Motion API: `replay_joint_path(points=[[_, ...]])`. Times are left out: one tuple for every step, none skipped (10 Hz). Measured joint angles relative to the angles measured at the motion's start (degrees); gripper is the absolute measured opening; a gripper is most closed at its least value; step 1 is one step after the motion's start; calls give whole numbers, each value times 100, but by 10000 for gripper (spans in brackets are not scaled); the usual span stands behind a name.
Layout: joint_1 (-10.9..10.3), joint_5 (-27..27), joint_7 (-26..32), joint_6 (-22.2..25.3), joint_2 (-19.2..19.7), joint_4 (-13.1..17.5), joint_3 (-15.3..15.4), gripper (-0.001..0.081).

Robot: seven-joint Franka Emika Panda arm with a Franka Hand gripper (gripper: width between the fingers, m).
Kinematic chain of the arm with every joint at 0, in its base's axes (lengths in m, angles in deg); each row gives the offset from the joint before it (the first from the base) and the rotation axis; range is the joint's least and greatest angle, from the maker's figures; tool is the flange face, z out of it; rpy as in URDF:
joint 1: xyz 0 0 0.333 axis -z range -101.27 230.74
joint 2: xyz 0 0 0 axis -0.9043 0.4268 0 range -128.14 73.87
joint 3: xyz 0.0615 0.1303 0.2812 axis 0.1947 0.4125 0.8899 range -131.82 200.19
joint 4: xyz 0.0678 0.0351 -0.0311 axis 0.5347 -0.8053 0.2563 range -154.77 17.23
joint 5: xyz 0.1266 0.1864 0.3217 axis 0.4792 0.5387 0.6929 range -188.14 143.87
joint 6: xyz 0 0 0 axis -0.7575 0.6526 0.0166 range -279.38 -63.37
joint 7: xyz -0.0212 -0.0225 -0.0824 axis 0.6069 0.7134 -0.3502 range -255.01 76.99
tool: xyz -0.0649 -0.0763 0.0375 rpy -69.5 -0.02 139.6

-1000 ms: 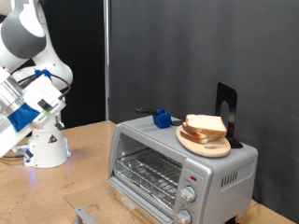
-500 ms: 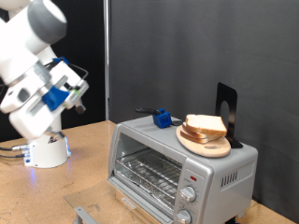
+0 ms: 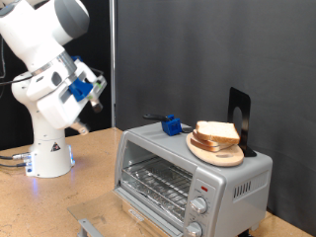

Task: Make a piece of toast with the oven

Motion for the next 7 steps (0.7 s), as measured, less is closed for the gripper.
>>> replay_joint_path(points=[[-159, 26, 318, 267, -78, 129, 22, 682], [-246, -99, 537, 437, -172, 215, 113, 682], [-290, -234, 784, 413, -292, 245, 277, 682], [-328, -249, 973, 113, -450, 206, 455, 682], [-361, -243, 990, -92, -616, 158, 634, 682], [-374, -226, 879, -100, -754, 147, 804, 682], [-375, -228, 638, 50, -857, 169, 972, 682]])
